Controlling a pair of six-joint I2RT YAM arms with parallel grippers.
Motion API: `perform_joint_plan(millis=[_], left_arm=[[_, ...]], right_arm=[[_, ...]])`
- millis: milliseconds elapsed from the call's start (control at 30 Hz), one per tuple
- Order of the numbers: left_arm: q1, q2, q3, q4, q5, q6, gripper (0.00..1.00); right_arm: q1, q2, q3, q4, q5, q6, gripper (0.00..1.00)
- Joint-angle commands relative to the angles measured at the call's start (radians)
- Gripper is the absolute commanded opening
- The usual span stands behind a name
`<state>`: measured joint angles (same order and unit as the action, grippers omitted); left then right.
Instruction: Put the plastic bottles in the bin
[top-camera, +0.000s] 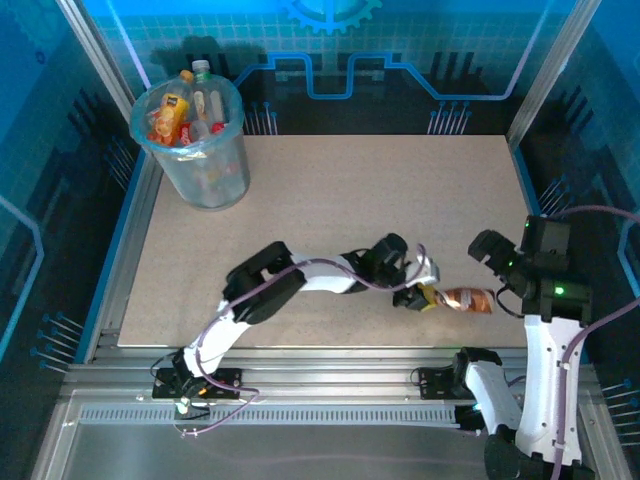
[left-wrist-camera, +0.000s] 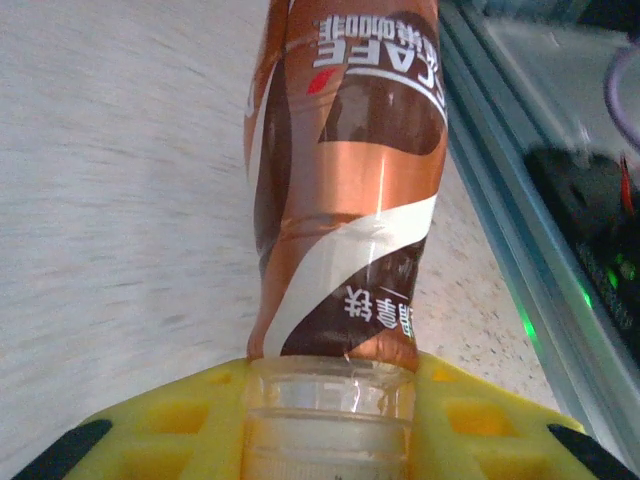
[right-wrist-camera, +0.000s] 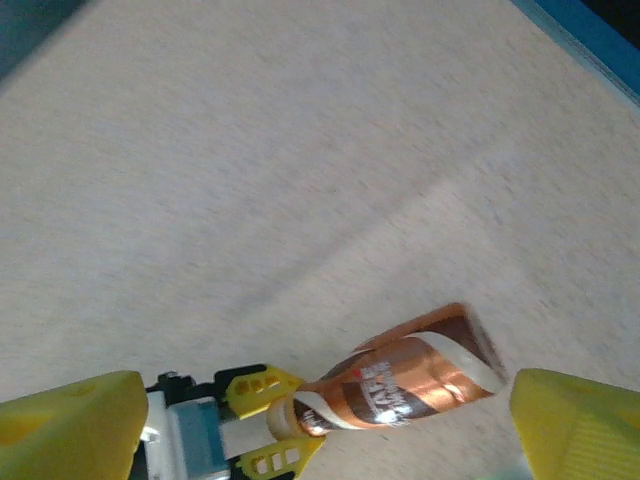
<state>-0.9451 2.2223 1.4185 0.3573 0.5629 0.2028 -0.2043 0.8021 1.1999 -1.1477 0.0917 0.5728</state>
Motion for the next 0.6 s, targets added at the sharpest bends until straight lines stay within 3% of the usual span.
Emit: perform_joint_plan(millis=[0,133,300,467,567], left_arm=[[0.096,-0.221,-0.101,0.159,-0.102,-0.157,0.00],[0.189,-0.454,-0.174,0.024,-0.217,-0.190,0.00],[0.325,-0.666,-0.087,-0.334,-0.399,-0.185,0.00],[0.516,-0.711,0.155,-0.713,-0.541,-0.196,0.00],[0.651,-0.660,0.330,-0.909,-0.554,-0.190,0.00]], right_arm=[[0.005,0.043,0.137,0.081,-0.110,0.061,0.91],[0.114,0.130,0.290,0.135,-0.094,0.129,0.88],[0.438,0.250,0.445,0.172,0.139,0.126,0.88],[0.670,0.355,0.504,0.202,0.266,0.104,0.89],[0.774,0.400,0.504,0.221,0.325,0.092,0.90]])
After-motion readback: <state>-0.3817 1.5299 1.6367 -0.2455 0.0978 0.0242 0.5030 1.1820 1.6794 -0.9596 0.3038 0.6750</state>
